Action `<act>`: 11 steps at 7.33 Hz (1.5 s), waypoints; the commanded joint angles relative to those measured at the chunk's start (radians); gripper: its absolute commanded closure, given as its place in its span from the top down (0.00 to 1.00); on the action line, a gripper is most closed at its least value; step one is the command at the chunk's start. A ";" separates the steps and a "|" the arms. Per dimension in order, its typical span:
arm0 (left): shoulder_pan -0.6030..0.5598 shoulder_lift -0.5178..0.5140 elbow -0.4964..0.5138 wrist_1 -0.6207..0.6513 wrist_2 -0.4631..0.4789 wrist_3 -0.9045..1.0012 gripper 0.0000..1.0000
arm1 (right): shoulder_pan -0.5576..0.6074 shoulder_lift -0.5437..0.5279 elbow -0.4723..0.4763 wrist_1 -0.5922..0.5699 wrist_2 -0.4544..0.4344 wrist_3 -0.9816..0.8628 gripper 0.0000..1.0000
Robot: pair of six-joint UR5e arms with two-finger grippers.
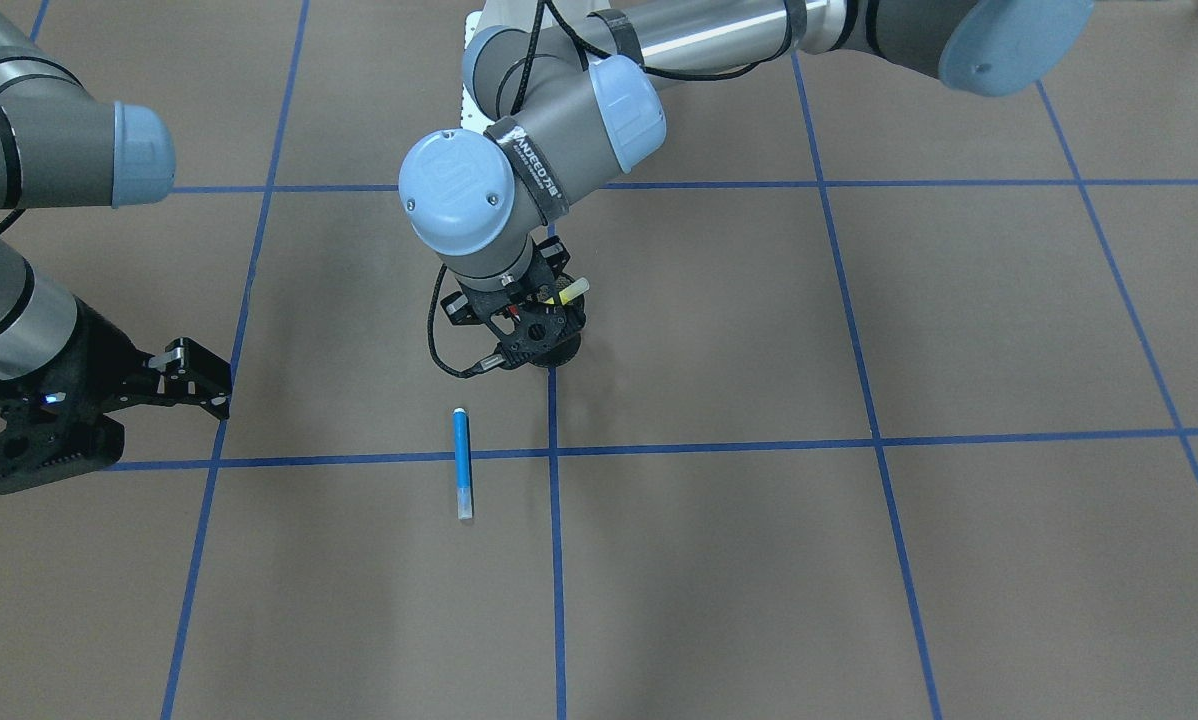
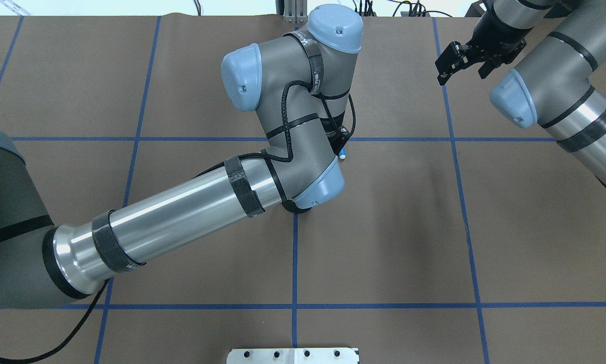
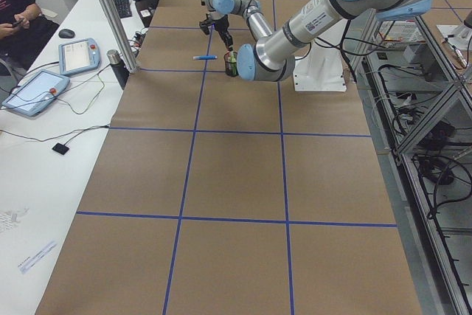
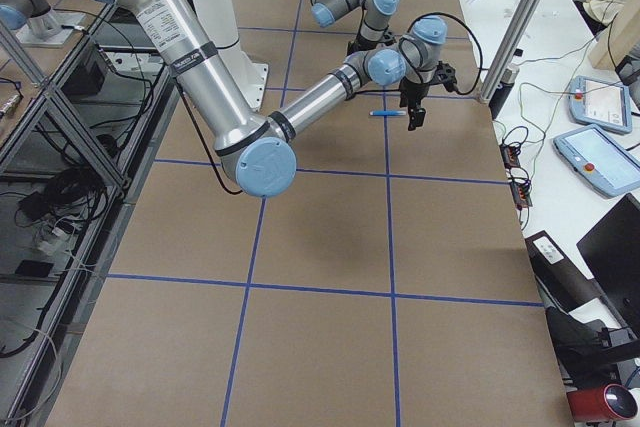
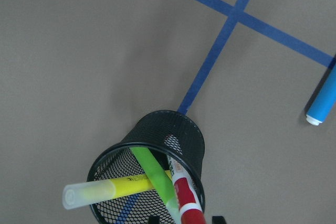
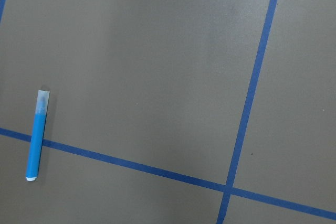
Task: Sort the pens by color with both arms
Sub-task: 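Lower the left gripper onto the red-capped white marker in the cup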
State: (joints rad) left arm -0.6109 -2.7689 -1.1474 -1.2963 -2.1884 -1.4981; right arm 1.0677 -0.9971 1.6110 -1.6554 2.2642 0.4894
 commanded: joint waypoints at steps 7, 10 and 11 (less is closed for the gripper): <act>-0.001 0.012 -0.083 0.079 -0.002 0.012 0.16 | 0.000 0.000 0.000 0.000 0.000 0.000 0.98; -0.006 0.011 -0.271 0.256 -0.002 0.075 0.16 | 0.000 0.000 0.000 -0.001 0.000 0.000 0.98; -0.012 0.008 -0.288 0.258 0.002 0.076 0.16 | 0.000 0.000 0.000 -0.001 0.000 0.000 0.98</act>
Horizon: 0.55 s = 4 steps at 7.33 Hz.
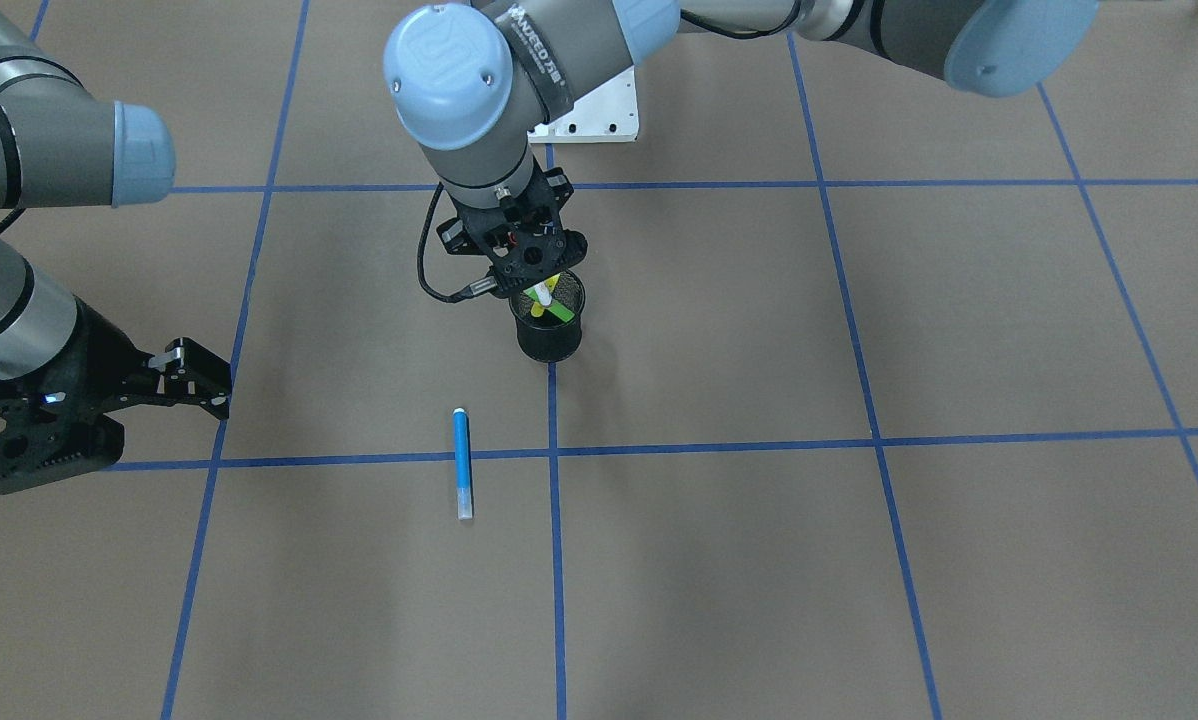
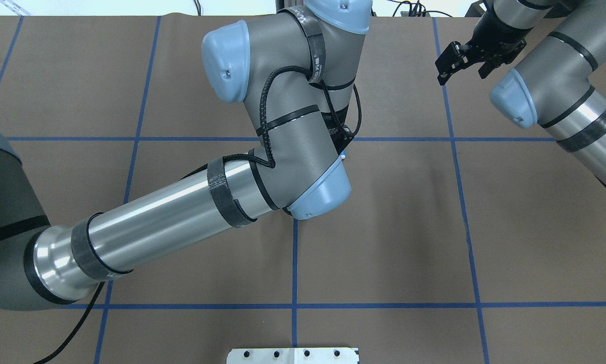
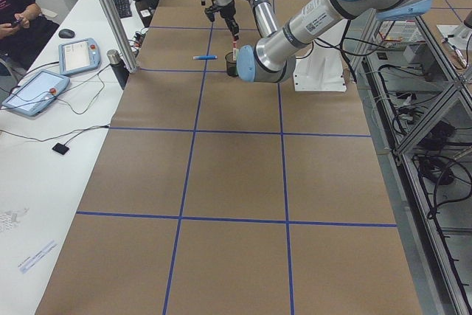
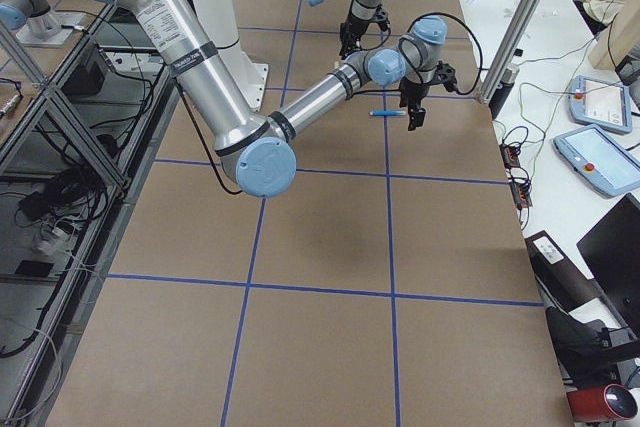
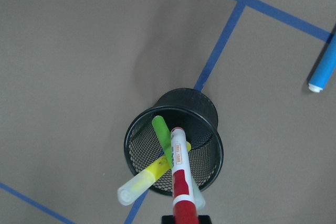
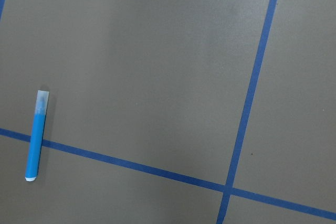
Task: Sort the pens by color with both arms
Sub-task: 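Lift the red-capped marker out of the cup with the left gripper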
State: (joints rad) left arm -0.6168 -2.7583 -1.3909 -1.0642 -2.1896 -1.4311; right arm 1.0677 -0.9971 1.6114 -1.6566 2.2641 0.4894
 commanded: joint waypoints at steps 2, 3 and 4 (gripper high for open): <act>-0.046 -0.004 -0.079 0.015 0.007 0.056 0.16 | 0.000 0.000 -0.001 0.000 0.000 0.000 0.98; -0.070 -0.003 -0.076 -0.034 0.027 0.087 0.16 | 0.000 0.000 0.001 0.000 0.002 0.000 0.98; -0.105 0.012 -0.073 -0.112 0.033 0.090 0.16 | 0.000 0.000 -0.001 0.000 0.002 0.000 0.98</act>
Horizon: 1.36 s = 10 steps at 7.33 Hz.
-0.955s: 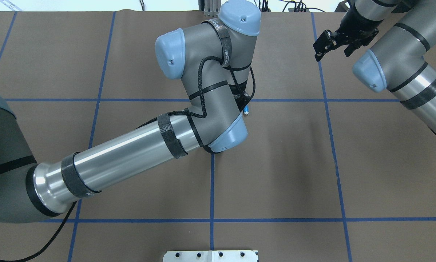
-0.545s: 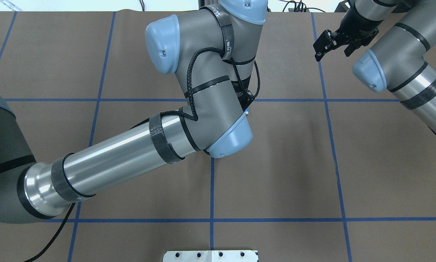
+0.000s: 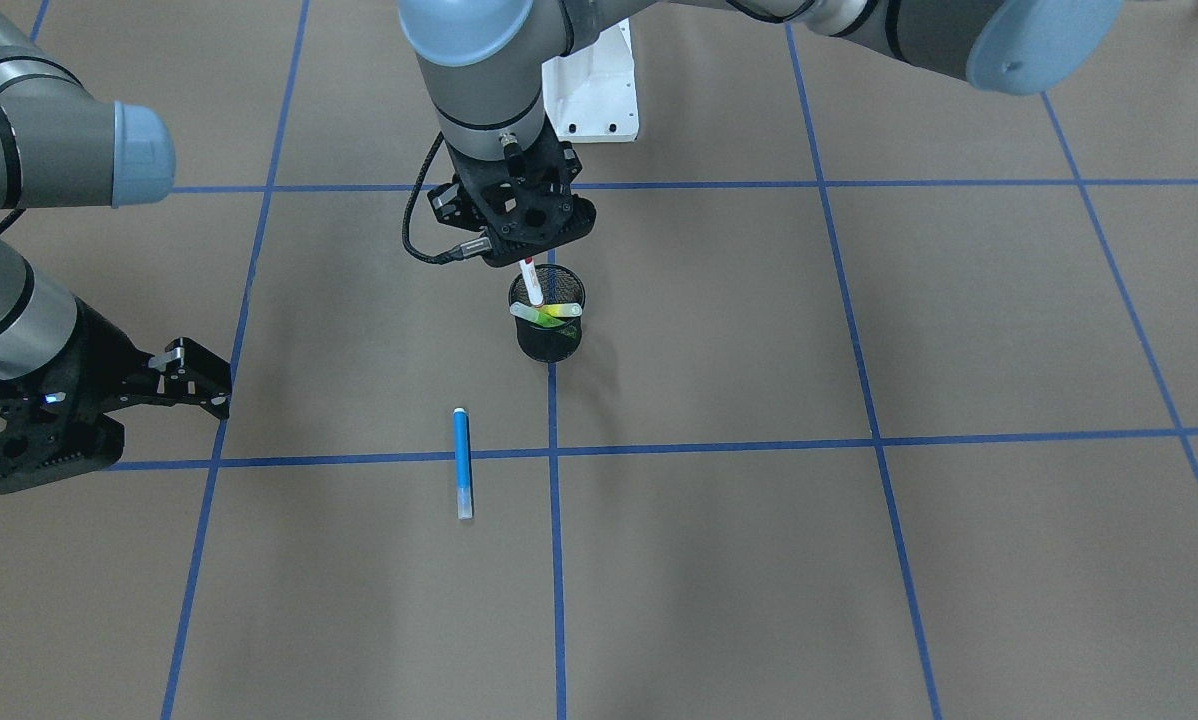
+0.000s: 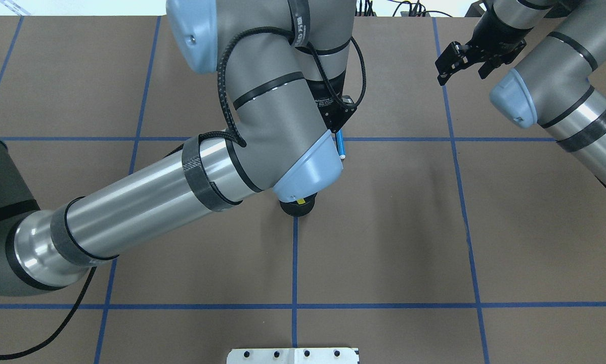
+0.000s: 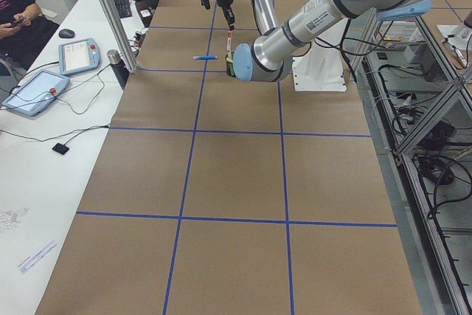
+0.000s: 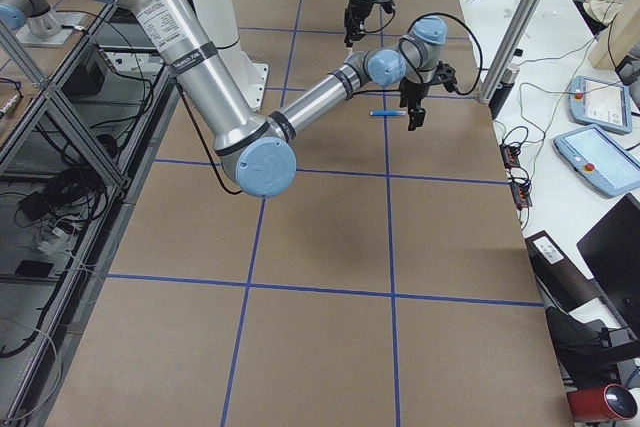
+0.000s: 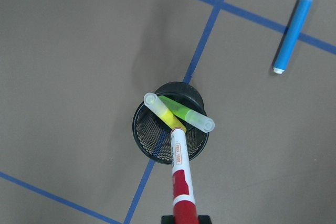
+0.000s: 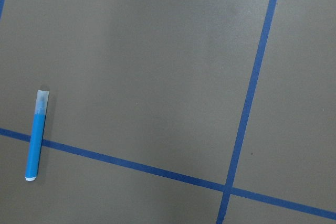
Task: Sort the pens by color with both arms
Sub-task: 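Lift the red-capped marker out of the cup with the left gripper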
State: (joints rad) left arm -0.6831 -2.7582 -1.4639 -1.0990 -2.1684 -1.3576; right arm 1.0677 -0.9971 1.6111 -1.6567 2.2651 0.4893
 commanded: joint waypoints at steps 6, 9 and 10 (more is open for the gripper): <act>-0.090 0.049 0.272 -0.606 0.154 0.037 0.16 | 0.000 0.000 0.000 0.002 -0.001 0.000 0.98; -0.076 0.098 0.326 -0.798 0.251 0.043 0.17 | 0.009 0.009 -0.002 -0.006 0.017 -0.002 0.98; -0.053 0.103 0.336 -0.811 0.281 0.043 0.17 | 0.009 0.009 -0.002 -0.012 0.045 -0.002 0.98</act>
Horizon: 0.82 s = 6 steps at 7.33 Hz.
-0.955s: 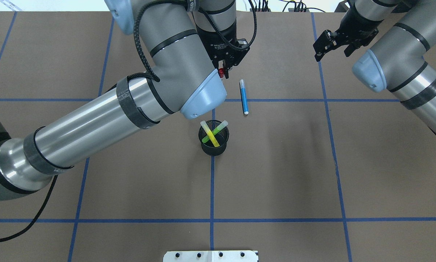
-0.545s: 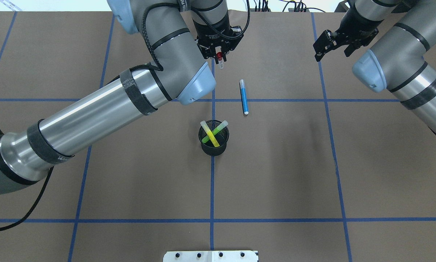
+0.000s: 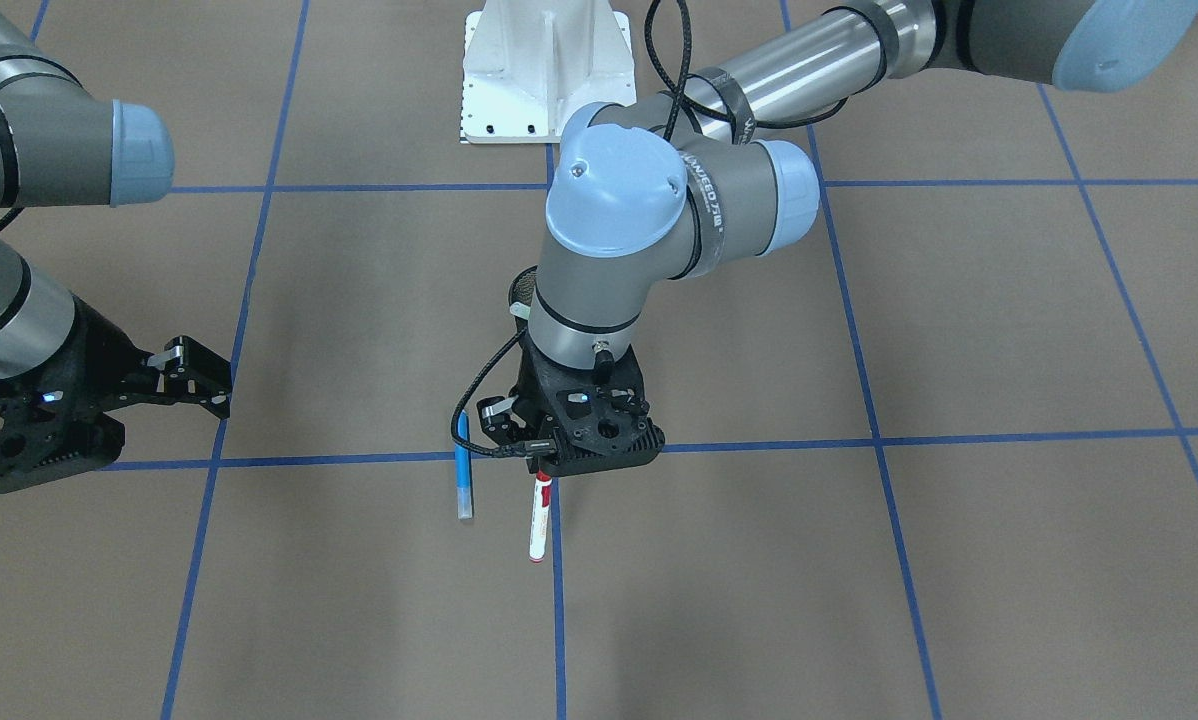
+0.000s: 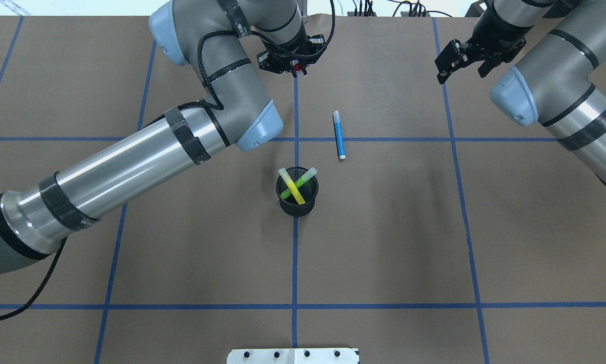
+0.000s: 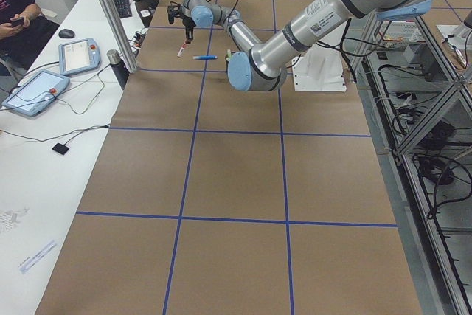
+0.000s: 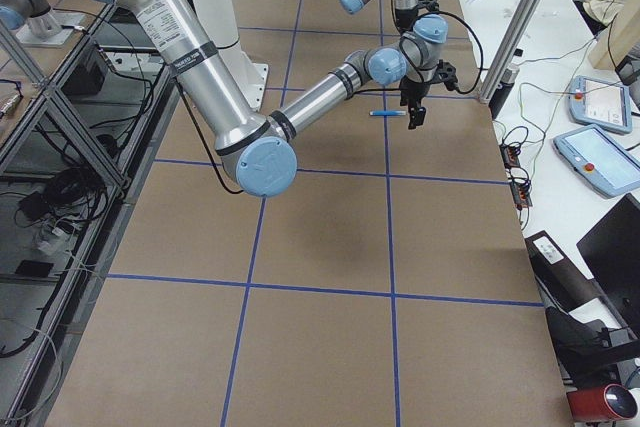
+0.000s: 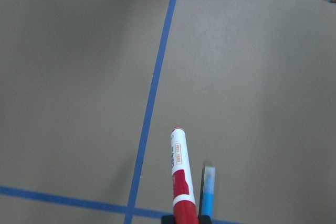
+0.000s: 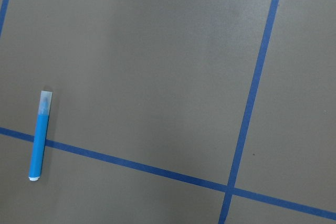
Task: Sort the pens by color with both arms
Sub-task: 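Lower the red-capped marker beside the blue highlighter and open the left gripper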
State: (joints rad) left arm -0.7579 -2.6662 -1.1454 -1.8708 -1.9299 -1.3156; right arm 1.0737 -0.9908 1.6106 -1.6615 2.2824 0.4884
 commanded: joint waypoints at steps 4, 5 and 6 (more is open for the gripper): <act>0.098 0.003 0.027 -0.065 0.138 0.015 0.17 | 0.005 -0.006 0.002 -0.007 0.028 -0.001 0.98; 0.101 -0.007 0.044 -0.067 0.150 0.016 0.17 | 0.006 -0.018 0.003 -0.004 0.029 -0.001 0.98; 0.103 -0.017 0.056 -0.065 0.154 0.016 0.17 | 0.005 -0.020 0.009 -0.004 0.029 -0.001 0.98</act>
State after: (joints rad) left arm -0.6602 -2.6720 -1.1042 -1.9358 -1.7872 -1.2999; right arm 1.0788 -1.0055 1.6149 -1.6669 2.3112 0.4878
